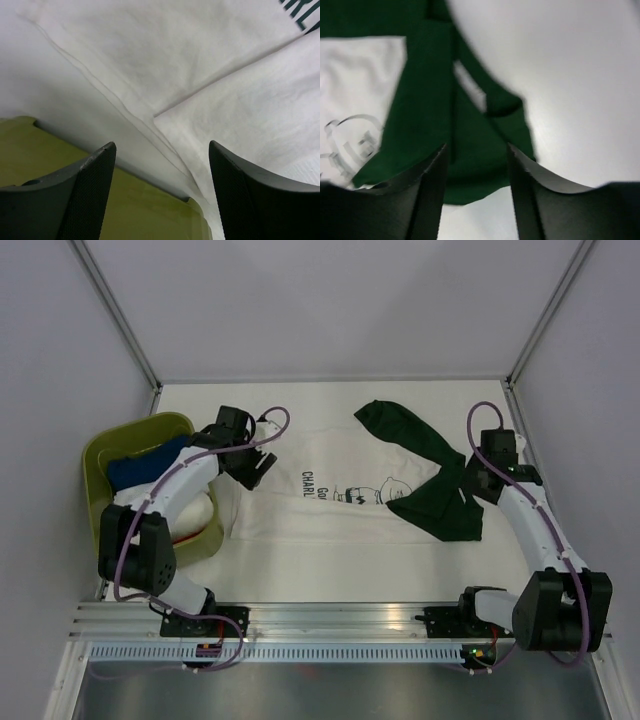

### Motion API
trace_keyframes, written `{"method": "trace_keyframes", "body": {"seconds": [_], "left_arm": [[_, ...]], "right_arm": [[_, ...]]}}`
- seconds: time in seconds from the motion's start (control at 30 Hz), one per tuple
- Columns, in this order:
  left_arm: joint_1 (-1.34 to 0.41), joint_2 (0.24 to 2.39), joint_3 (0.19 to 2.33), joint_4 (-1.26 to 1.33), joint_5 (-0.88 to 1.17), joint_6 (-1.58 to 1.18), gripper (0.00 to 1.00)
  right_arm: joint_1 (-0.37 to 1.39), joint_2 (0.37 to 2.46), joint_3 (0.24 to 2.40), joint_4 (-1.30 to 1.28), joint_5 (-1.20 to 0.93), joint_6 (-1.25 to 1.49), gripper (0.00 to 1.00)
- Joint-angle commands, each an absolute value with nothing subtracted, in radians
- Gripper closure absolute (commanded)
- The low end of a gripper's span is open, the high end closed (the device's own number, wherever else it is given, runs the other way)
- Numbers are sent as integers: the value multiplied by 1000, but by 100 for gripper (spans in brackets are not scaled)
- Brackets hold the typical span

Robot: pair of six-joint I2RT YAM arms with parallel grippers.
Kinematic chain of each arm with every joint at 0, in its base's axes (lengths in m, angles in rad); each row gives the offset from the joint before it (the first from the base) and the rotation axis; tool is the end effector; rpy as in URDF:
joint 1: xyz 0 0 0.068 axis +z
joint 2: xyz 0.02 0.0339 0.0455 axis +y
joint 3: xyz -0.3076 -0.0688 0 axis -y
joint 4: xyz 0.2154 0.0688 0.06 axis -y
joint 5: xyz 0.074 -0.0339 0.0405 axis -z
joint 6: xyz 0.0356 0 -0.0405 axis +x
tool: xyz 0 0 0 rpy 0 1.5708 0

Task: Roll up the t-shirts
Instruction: Fold the tshirt

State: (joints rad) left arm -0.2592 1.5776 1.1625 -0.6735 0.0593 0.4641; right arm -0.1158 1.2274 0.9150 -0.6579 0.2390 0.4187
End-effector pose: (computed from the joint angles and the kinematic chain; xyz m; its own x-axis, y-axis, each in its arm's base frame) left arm 0.2838 -0.0774 0.2921 -0.6394 0.6318 -0.4382 0.6359 0.7549 0.1606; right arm 0.1989 -0.0316 0.3044 -0.6491 0.4732 -0.5956 0.5572 0.8288 0.0513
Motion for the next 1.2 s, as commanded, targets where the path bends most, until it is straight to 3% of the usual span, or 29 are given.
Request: {"method": "trace_keyframes", "body": {"seconds": [0.0,0.03,0.13,0.27,0.67,1.07,1.17], "left_arm": [[-310,1494,1145,-681,84,446,25],[-325,1488,1123,-687,72,454,34],[-379,1457,1031,-695,22,474,51],[-390,1445,956,-692,5,463,56],[-417,1517,854,-617,-51,437,56],[-417,1534,813,-592,-44,434,56],[-417,1536,811,-588,-44,434,56]], "right_arm": [[-9,1224,861,-701,142,503,46],[-9,1223,809,-684,108,553,52],[-9,1210,746,-608,45,621,55],[-9,1268,710,-499,-92,666,55],[-8,1411,695,-408,-63,650,56],[-8,1434,736,-406,-57,635,99],[-8,1428,752,-419,-52,624,99]]}}
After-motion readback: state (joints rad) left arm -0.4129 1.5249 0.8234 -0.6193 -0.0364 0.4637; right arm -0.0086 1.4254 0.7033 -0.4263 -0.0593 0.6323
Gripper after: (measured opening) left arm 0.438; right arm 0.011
